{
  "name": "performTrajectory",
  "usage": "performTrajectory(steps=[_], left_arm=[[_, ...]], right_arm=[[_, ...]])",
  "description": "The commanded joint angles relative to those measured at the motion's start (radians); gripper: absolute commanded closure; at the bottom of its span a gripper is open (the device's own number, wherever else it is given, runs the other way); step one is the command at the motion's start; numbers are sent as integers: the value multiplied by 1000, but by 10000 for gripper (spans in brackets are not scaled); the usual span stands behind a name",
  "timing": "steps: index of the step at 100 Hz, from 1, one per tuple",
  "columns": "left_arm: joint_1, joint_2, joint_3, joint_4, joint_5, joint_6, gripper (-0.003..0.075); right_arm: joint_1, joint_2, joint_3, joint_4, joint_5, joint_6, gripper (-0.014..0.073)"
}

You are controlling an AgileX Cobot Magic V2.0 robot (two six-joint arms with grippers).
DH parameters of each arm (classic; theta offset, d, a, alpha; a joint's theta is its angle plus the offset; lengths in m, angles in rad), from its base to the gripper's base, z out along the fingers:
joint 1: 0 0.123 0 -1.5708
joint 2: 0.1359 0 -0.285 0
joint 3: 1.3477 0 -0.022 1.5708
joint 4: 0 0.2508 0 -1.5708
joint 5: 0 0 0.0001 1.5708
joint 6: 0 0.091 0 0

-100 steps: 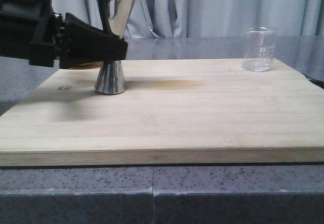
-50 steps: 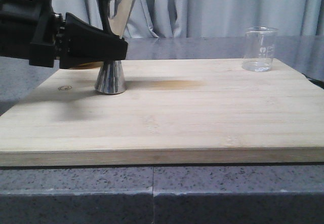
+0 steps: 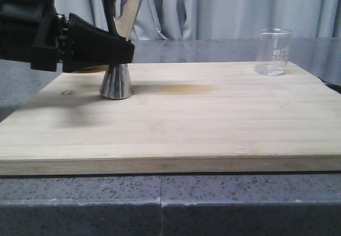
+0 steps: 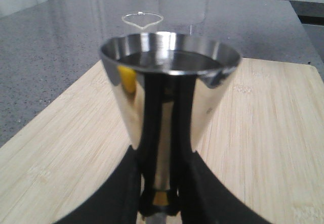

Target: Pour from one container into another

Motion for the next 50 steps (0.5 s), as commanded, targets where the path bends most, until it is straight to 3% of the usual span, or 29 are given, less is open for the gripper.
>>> performTrajectory(steps=[1,50], left_arm=[[1,-32,-17,-83,118,1,739],[1,-69,-81,-83,118,-58,739]], right_arm=[[-7,-12,-24,36,-8,0,50],[-7,-12,-24,35,-8,0,50]])
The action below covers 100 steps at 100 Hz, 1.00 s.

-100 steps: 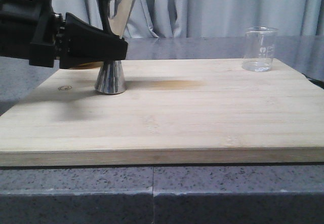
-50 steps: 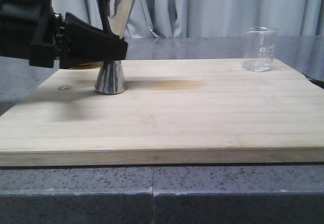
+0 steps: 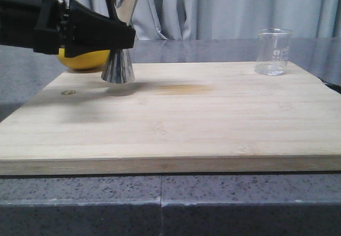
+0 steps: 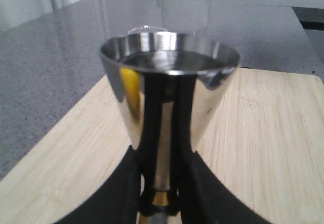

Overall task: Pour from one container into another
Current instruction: 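Lift the jigger up off the board with the left gripper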

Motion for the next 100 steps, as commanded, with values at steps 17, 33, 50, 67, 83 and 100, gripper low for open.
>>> performTrajectory(steps=[17,33,50,67,83,100], left_arm=[[-5,-52,-73,-85,120,-59,739],[-41,-52,-94,-85,120,-58,739],[-59,-52,-97,-85,120,-50,739],[-59,-52,-97,-85,120,-50,739],[-59,-52,-97,-85,120,-50,739],[-59,-52,-97,-85,120,-50,739]], right_arm=[[-7,-12,-24,35,-8,-2,50],[-7,-12,-24,35,-8,-2,50],[-7,-12,-24,33,-8,-2,50],[-7,-12,-24,28,-11,-2,50],[-7,-12,-24,27,-11,-2,50],[-7,-12,-24,27,-11,-2,50]])
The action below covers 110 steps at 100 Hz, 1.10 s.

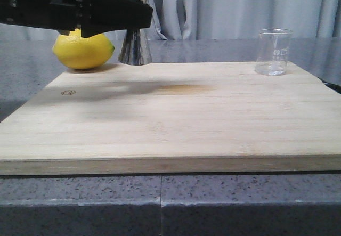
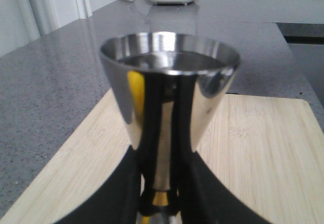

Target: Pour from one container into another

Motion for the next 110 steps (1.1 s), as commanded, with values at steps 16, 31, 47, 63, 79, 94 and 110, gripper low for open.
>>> performTrajectory(steps=[16,31,47,63,79,94,110], left_arm=[[-6,-50,-27,-87,116,-4,739],[-6,-48,-27,-87,116,-1,739],[-6,-48,-35,-87,116,-2,739],[-6,-48,-54,-87,116,-2,739],[-6,-48,-86,-87,116,-37,739],[-6,-48,-111,-87,109,-39,739],[-6,-48,-122,-87,106,-40,739]], right_arm=[[-7,-12,-24,33,-9,-2,50],[-7,-12,-24,33,-9,-2,50],[-7,-12,-24,33,-10,-2,50],[-7,-12,-24,33,-13,-2,50],[-7,-12,-24,33,-16,0,50],[-7,-12,-24,33,-25,2,50],[-7,-12,-24,33,-33,7,50]])
